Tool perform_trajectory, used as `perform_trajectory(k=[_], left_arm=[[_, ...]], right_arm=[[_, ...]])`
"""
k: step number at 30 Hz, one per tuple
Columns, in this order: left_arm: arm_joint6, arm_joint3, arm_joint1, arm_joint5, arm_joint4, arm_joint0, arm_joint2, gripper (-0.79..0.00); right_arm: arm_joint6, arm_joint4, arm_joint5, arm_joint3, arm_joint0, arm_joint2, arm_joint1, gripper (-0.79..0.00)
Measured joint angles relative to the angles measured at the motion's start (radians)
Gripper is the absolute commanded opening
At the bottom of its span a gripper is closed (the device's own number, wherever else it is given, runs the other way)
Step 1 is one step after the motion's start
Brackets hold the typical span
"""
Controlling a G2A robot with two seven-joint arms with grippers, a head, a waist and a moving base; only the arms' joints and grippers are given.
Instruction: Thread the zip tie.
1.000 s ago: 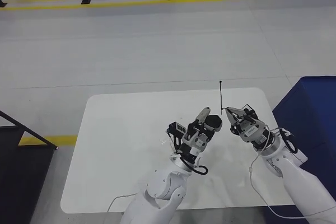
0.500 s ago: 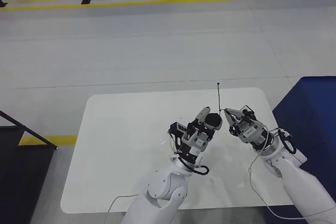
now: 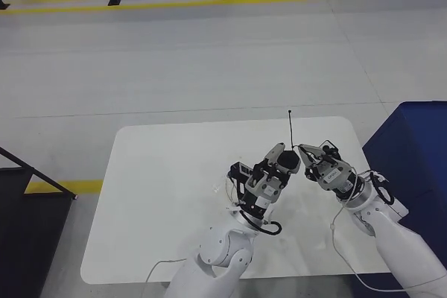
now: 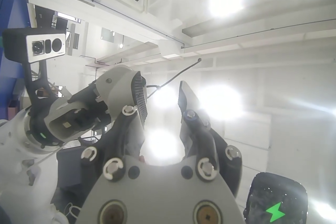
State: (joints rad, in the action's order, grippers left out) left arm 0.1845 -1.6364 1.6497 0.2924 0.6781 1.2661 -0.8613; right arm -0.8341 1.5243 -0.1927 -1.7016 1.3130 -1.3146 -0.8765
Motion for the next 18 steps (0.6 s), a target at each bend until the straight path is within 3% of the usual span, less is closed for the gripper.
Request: perform_trajectory(k=[5,11,18], left_arm=[[-0.002,0.007,0.003,0.001,-0.001,-0.005,-0.001,-0.643],[-0.010,0.015,0.006,-0.003,-0.010,-0.007,0.001,-0.643],[-0.006,0.012,0.010,-0.002,-0.021,-0.007,0.006,-0.754]], right_arm=[[0.000,0.000,0.000,0.000,0.000,0.000,0.000,-0.785],[0.000,0.000,0.000,0.000,0.000,0.000,0.000,-0.785],[0.000,0.000,0.000,0.000,0.000,0.000,0.000,-0.785]])
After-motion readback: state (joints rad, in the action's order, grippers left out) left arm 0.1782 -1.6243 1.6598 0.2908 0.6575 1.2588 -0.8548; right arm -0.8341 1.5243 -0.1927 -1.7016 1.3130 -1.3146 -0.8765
